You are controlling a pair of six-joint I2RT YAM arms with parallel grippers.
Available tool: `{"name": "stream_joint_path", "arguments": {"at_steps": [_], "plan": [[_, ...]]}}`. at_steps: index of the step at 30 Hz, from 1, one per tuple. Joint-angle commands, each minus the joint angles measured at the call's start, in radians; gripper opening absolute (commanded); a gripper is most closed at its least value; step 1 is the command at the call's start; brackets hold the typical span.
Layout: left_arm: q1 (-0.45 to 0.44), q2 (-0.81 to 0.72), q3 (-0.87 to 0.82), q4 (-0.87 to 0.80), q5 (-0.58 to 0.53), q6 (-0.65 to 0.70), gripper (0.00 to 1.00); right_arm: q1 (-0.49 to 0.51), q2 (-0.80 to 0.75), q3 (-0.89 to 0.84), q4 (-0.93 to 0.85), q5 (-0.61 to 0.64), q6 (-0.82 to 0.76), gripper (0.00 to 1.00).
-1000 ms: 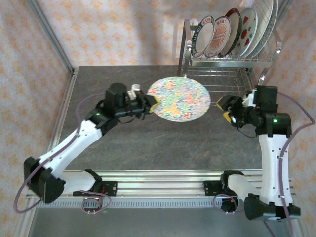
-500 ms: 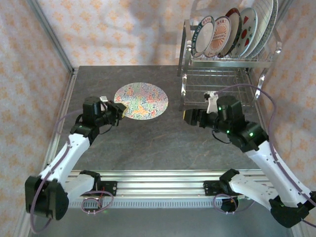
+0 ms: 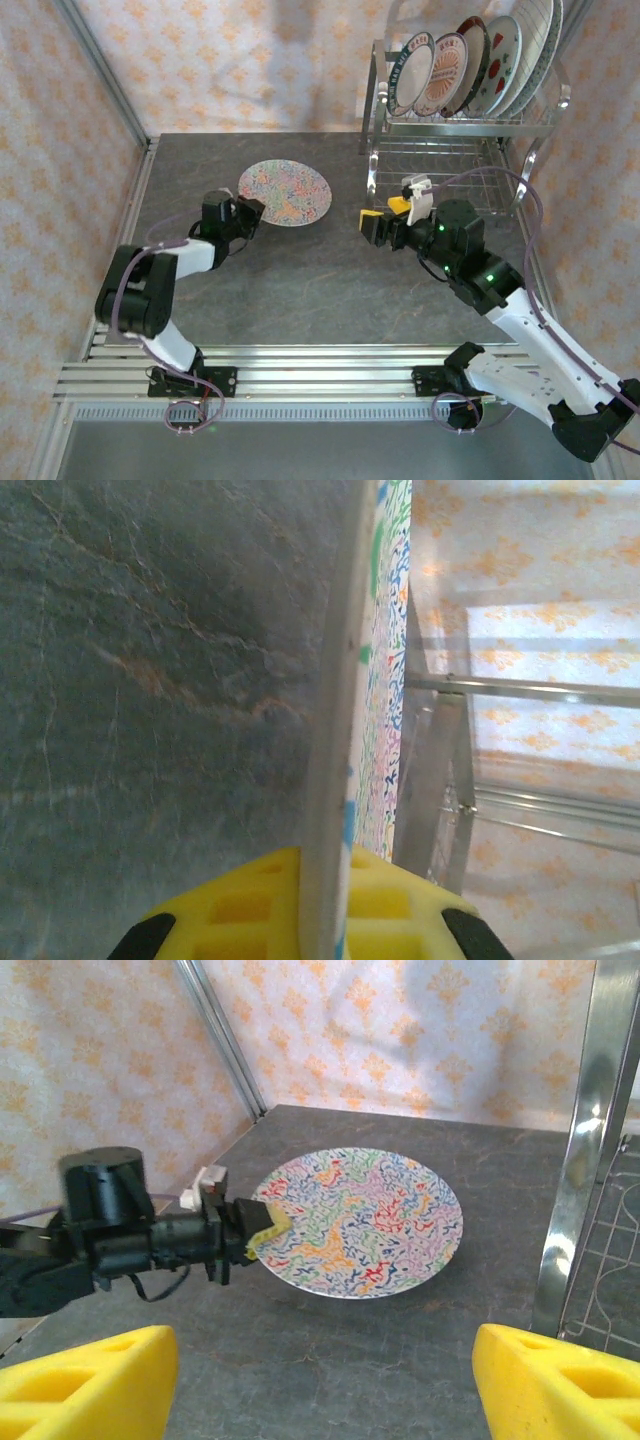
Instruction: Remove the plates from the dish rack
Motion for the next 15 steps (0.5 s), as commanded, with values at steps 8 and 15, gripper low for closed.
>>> {"name": "stream_joint_path", "arguments": {"at_steps": [8,15], "plan": [[0.003,0.258,0.238,0.252,-0.002,-0.029,0.0,0.006,-0.013,0.03,0.033,0.04,-0.021,0.78],[0.003,0.349,0.304,0.204,0.016,-0.019,0.0,0.006,-0.008,0.047,0.021,0.047,-0.017,0.78]]}}
